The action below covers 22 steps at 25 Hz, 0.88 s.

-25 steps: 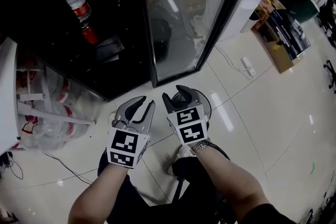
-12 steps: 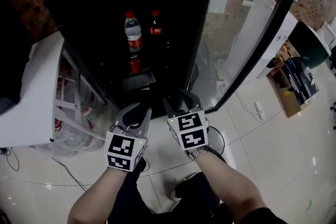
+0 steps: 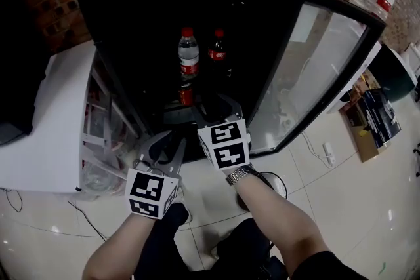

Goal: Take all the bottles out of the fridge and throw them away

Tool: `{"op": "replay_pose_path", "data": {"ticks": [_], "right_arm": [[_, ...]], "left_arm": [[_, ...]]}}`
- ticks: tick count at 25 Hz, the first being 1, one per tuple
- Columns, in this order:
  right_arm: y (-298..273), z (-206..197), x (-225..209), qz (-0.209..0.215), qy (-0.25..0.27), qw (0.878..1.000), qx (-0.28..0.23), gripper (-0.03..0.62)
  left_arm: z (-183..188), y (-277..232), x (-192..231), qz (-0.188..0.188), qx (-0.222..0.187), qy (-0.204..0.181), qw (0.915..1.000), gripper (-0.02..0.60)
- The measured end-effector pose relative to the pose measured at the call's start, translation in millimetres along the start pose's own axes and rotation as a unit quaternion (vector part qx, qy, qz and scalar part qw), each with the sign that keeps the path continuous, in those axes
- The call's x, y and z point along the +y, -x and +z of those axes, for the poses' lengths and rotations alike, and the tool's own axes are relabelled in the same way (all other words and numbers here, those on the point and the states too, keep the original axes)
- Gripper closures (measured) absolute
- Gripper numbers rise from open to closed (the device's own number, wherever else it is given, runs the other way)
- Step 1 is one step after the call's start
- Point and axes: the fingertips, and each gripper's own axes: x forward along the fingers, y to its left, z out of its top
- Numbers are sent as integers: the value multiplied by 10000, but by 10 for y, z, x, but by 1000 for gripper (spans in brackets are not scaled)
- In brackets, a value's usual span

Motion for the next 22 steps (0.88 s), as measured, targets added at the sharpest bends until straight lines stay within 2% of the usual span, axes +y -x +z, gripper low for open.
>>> {"op": "replay_pose_path", "data": {"ticks": [7, 22], "right_arm": [[-486, 209, -81, -72, -11, 9999, 74, 329], [-1316, 392, -303, -169, -190, 9995, 169, 283]], "left_arm": [[41, -214, 222, -139, 18, -2, 9999, 491], [48, -670, 516, -368, 141, -34, 9992, 491]]}}
